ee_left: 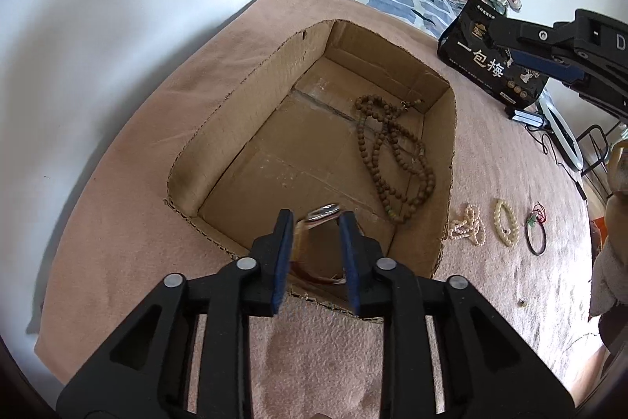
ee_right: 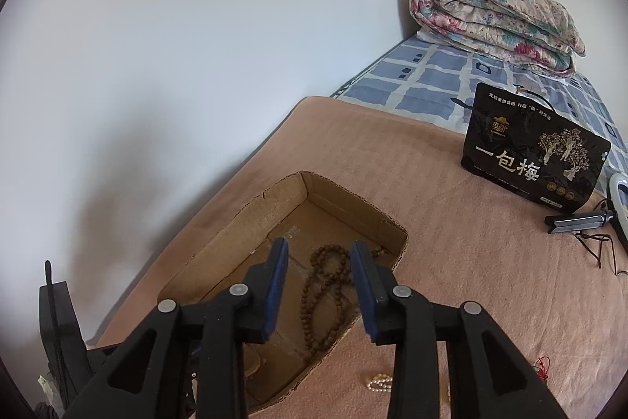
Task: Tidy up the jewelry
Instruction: 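Open the left tool to drop the watch while the right tool releases the beads into the box, then move the left tool toward the pearl necklace while the right tool moves toward the jade bangle, then grasp the pearl necklace with the left tool while the right tool grasps the bangle's red cord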
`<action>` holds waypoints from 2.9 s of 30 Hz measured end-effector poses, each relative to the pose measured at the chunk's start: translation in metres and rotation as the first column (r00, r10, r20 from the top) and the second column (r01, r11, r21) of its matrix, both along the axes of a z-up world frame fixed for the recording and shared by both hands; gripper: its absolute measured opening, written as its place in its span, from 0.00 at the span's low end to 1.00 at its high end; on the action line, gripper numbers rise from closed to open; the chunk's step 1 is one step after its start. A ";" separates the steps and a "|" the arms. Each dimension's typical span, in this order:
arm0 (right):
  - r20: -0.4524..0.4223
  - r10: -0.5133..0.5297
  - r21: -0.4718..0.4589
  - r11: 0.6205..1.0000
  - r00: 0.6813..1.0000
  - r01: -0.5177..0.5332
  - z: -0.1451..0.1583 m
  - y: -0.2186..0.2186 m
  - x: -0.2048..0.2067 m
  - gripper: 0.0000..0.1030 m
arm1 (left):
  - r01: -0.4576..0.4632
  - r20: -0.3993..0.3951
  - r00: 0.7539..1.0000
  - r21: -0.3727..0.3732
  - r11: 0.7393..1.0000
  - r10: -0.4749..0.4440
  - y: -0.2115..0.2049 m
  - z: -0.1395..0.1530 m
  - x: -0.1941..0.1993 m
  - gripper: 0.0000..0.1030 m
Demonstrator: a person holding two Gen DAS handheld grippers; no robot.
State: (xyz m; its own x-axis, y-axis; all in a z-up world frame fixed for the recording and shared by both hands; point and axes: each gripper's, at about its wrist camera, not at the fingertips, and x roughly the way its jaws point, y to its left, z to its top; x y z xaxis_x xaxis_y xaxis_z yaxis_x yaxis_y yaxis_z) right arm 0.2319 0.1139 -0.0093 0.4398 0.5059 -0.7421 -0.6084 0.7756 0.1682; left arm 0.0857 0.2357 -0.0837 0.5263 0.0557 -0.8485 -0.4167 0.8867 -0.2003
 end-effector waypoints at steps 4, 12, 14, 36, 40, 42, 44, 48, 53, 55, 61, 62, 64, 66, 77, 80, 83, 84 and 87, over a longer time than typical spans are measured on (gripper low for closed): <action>0.020 -0.017 -0.014 1.000 1.000 0.017 0.001 -0.004 -0.002 0.60 | -0.008 0.021 1.000 0.018 1.000 0.007 0.001 0.005 -0.001 0.38; 0.033 -0.029 -0.032 0.999 0.999 0.030 0.003 -0.011 -0.007 0.71 | -0.002 0.036 0.999 0.040 0.999 0.000 -0.003 0.012 -0.003 0.38; 0.040 -0.033 -0.036 0.999 0.999 0.035 0.005 -0.014 -0.009 0.75 | 0.004 0.047 0.999 0.057 0.998 -0.007 -0.007 0.016 -0.004 0.38; 0.100 -0.185 -0.019 0.982 0.978 0.187 0.025 -0.110 -0.024 1.00 | 0.144 0.168 0.971 0.156 0.977 -0.169 -0.082 0.058 0.008 0.61; 0.103 -0.216 -0.012 0.976 0.971 0.218 0.026 -0.139 -0.027 1.00 | 0.164 0.163 0.968 0.155 0.974 -0.189 -0.093 0.058 0.013 0.61; 0.098 -0.233 -0.008 0.972 0.968 0.234 0.025 -0.154 -0.029 1.00 | 0.177 0.157 0.967 0.147 0.973 -0.200 -0.099 0.056 0.016 0.61; 0.086 -0.248 0.001 0.968 0.965 0.249 0.023 -0.170 -0.030 1.00 | 0.190 0.147 0.966 0.147 0.971 -0.211 -0.104 0.053 0.019 0.61; 0.061 -0.284 0.013 0.959 0.957 0.284 0.014 -0.204 -0.032 1.00 | 0.221 0.132 0.962 0.143 0.965 -0.240 -0.116 0.046 0.025 0.61; 0.045 -0.331 -0.008 0.943 0.943 0.332 0.000 -0.240 -0.031 1.00 | 0.264 0.112 0.954 0.129 0.956 -0.279 -0.131 0.035 0.033 0.61; 0.024 -0.347 -0.003 0.938 0.938 0.347 -0.007 -0.253 -0.028 1.00 | 0.276 0.105 0.952 0.121 0.953 -0.289 -0.135 0.031 0.035 0.61; -0.017 -0.378 -0.020 0.926 0.926 0.377 -0.031 -0.278 -0.020 1.00 | 0.304 0.075 0.947 0.101 0.947 -0.312 -0.147 0.015 0.045 0.61; -0.026 -0.378 -0.029 0.926 0.926 0.377 -0.036 -0.280 -0.017 1.00 | 0.311 0.071 0.945 0.101 0.945 -0.319 -0.150 0.013 0.046 0.61; -0.040 -0.370 -0.053 0.929 0.928 0.367 -0.045 -0.283 -0.013 1.00 | 0.325 0.059 0.941 0.107 0.940 -0.332 -0.156 0.007 0.050 0.61; -0.043 -0.365 -0.084 0.929 0.930 0.361 -0.054 -0.285 -0.010 0.99 | 0.341 0.049 0.936 0.112 0.933 -0.348 -0.162 0.001 0.054 0.58; -0.166 -0.359 -0.175 0.927 0.918 0.331 -0.114 -0.296 0.010 0.79 | 0.391 -0.044 0.920 0.132 0.911 -0.388 -0.182 -0.032 0.072 0.49; -0.182 -0.370 -0.168 0.925 0.911 0.342 -0.123 -0.299 0.015 0.76 | 0.392 -0.044 0.920 0.124 0.912 -0.389 -0.182 -0.035 0.077 0.45; -0.221 -0.368 -0.134 0.929 0.903 0.346 -0.128 -0.300 0.022 0.65 | 0.396 -0.053 0.918 0.128 0.909 -0.392 -0.183 -0.039 0.081 0.41; -0.235 -0.362 -0.123 0.932 0.902 0.342 -0.129 -0.300 0.024 0.62 | 0.397 -0.057 0.918 0.131 0.909 -0.393 -0.184 -0.041 0.082 0.41; -0.259 -0.341 -0.089 0.940 0.904 0.329 -0.128 -0.295 0.030 0.55 | 0.396 -0.066 0.918 0.134 0.909 -0.390 -0.184 -0.045 0.087 0.41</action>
